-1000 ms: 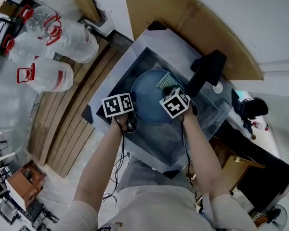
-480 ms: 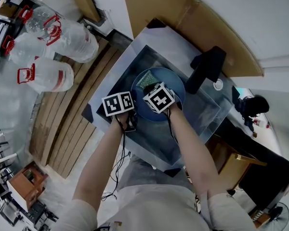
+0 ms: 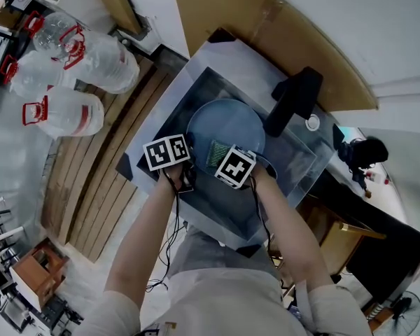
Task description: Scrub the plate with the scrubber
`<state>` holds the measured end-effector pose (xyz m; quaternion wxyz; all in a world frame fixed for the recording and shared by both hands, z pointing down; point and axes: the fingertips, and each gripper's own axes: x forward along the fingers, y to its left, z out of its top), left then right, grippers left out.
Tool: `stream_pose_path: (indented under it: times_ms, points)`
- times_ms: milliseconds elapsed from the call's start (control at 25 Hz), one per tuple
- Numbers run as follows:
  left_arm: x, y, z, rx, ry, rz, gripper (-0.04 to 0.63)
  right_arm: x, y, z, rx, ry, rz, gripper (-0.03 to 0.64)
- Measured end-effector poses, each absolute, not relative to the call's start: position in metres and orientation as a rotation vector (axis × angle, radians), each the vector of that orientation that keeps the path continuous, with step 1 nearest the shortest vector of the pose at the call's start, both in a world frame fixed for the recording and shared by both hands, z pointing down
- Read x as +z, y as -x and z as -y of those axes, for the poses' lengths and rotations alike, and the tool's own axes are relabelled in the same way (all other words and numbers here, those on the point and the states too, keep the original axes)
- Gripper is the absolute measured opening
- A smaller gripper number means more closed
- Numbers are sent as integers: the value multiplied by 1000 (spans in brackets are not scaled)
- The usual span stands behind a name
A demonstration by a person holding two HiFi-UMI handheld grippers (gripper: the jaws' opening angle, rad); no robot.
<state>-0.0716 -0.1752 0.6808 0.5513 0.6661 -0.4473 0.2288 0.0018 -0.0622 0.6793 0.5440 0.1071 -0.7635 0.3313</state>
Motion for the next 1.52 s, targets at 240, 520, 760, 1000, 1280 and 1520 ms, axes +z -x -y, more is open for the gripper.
stream_pose_path:
  times_ms: [240, 520, 760, 1000, 1280, 1520]
  points:
    - [682, 72, 176, 542, -1575, 1052, 40, 681, -49, 91, 746, -377, 1746, 51]
    - [682, 71, 176, 550, -1583, 1055, 40, 684, -77, 156, 885, -838, 1744, 49]
    - [682, 71, 176, 544, -1587, 1063, 40, 674, -48, 205, 748, -992, 1831, 49]
    - [682, 71, 177, 536, -1587, 1064, 40, 674, -2, 197, 685, -825, 1932, 51]
    - [683, 71, 177, 529, -1584, 1058, 40, 671, 34, 160, 677, -600, 2020, 51]
    - [683, 70, 176, 528, -1581, 1052, 40, 670, 36, 119, 633, -418, 2035, 51]
